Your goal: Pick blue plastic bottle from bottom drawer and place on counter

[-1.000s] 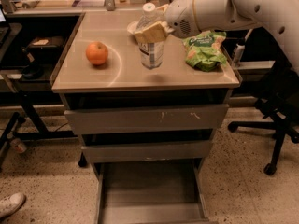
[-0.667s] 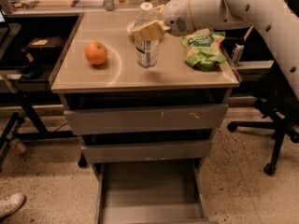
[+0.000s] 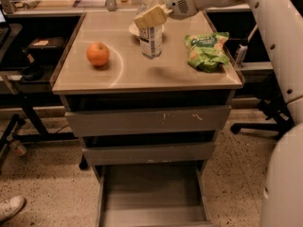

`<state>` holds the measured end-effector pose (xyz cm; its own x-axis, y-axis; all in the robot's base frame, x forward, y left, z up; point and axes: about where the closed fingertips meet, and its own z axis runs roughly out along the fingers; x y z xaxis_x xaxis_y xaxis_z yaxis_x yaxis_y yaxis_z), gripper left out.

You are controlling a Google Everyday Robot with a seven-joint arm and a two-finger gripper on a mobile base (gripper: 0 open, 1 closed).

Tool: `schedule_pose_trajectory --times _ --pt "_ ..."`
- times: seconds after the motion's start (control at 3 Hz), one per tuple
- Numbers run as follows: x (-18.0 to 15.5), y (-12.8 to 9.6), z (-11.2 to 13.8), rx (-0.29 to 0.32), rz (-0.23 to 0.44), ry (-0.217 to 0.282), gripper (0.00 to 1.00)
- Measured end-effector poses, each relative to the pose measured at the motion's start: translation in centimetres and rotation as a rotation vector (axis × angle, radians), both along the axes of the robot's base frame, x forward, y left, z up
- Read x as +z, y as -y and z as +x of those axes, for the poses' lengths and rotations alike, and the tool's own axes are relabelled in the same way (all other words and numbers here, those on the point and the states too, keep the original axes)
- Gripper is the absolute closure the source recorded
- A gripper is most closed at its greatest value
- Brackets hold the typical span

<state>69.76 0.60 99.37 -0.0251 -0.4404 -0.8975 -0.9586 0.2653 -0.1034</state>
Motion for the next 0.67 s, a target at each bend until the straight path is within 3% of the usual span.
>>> schedule_pose_trajectory --times 0.67 --pt "-2.0 0.7 2.2 0.018 0.002 -0.084 1.00"
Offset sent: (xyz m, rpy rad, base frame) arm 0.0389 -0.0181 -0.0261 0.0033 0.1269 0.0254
